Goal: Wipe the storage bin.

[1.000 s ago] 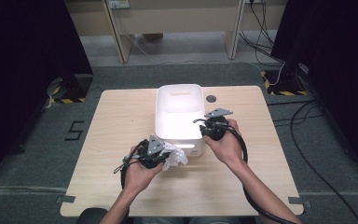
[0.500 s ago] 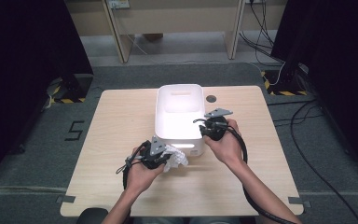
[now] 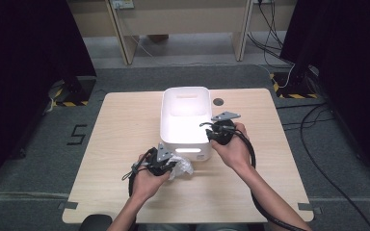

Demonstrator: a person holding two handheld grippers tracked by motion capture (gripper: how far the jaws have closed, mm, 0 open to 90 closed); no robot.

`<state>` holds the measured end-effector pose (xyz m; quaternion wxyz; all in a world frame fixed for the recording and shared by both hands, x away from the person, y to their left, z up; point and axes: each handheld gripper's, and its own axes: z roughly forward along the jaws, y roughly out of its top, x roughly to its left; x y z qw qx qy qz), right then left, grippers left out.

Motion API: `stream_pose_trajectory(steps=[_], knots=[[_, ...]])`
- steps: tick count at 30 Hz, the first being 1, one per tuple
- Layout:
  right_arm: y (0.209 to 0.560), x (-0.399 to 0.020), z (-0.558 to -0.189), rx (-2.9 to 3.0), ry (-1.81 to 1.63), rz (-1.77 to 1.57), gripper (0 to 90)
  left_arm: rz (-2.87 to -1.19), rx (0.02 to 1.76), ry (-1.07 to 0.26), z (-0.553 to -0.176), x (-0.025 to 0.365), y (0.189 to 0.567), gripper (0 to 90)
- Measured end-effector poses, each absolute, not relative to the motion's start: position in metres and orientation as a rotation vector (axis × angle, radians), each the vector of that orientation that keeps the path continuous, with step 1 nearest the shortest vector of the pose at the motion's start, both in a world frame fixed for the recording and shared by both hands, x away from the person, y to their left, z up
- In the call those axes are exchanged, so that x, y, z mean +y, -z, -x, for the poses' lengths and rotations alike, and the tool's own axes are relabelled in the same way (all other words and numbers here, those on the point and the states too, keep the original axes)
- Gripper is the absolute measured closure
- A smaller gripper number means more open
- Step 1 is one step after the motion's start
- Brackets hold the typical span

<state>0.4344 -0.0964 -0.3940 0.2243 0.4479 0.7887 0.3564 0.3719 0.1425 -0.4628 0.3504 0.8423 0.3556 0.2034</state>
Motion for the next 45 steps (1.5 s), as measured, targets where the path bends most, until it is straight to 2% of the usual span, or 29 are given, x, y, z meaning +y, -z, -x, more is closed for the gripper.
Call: stream_pose_trajectory(steps=[24, 33, 45], knots=[[0.397, -0.095, -0.435, 2.177, -0.972, -1.250, 66.1, -2.176, 0.925, -0.524, -0.373, 0.138, 0.471, 76.2], [0.393, -0.099, -0.437, 2.178, -1.009, -1.304, 62.0, -2.176, 0.928, -0.532, -0.372, 0.139, 0.471, 76.0], [0.387, -0.099, -0.433, 2.185, -1.024, -1.313, 66.9, -2.170, 0.927, -0.531, -0.372, 0.135, 0.469, 76.0]])
